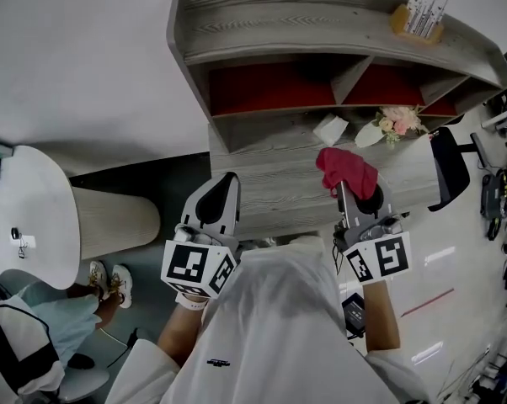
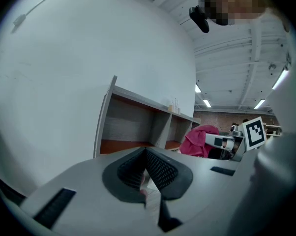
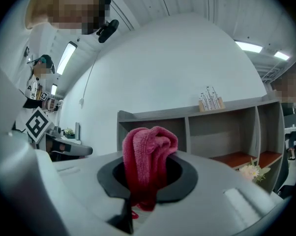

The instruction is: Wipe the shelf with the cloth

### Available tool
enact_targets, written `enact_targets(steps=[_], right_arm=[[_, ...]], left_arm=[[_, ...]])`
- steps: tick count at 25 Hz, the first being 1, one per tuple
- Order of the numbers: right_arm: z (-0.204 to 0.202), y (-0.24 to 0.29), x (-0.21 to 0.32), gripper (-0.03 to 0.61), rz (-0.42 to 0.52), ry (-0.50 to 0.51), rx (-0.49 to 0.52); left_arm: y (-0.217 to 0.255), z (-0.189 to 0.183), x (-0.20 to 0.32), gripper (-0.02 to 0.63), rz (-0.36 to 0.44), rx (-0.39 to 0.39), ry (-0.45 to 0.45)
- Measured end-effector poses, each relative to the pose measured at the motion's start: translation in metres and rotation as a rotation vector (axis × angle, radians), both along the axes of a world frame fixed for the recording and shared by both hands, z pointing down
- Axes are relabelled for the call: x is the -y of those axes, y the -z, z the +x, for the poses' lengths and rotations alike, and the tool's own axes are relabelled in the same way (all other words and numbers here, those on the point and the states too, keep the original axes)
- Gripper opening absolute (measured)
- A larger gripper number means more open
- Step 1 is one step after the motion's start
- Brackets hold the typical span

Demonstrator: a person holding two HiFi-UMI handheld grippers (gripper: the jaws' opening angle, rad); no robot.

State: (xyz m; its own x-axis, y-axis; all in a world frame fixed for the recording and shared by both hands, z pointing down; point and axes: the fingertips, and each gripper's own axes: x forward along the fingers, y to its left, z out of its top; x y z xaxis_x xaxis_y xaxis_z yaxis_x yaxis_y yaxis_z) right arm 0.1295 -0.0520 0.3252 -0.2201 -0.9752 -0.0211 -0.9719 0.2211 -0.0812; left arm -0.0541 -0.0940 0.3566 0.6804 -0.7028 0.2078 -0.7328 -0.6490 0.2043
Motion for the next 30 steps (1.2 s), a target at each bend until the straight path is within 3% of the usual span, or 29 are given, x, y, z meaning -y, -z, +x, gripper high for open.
enact_targets(steps=[9,22,27,30], right_arm=[[-0.019,-0.03,-0.02,0.061,-0.048,0.007,0.022],[-0.028,-0.028,-0.019,0.061,-0.058,0.07,0.035],[-0.027,-0.025,0.0,0.061,-0.061,0.096,0.122],[-0.03,-0.017,-0.001,0.061,-0.043,0.119,0.088]], left_arm=[[-0.003,0.001,-0.008,0.006,0.022,0.021,-0.006],[-0.008,0.002,-0.017,0.006,0.007,0.033,0.011],[-0.013,0.007,-0.012,0.006,0.006,0.027,0.009],[-0.015,0.017,-0.015,0.006,0.008,0.019,-0.011]])
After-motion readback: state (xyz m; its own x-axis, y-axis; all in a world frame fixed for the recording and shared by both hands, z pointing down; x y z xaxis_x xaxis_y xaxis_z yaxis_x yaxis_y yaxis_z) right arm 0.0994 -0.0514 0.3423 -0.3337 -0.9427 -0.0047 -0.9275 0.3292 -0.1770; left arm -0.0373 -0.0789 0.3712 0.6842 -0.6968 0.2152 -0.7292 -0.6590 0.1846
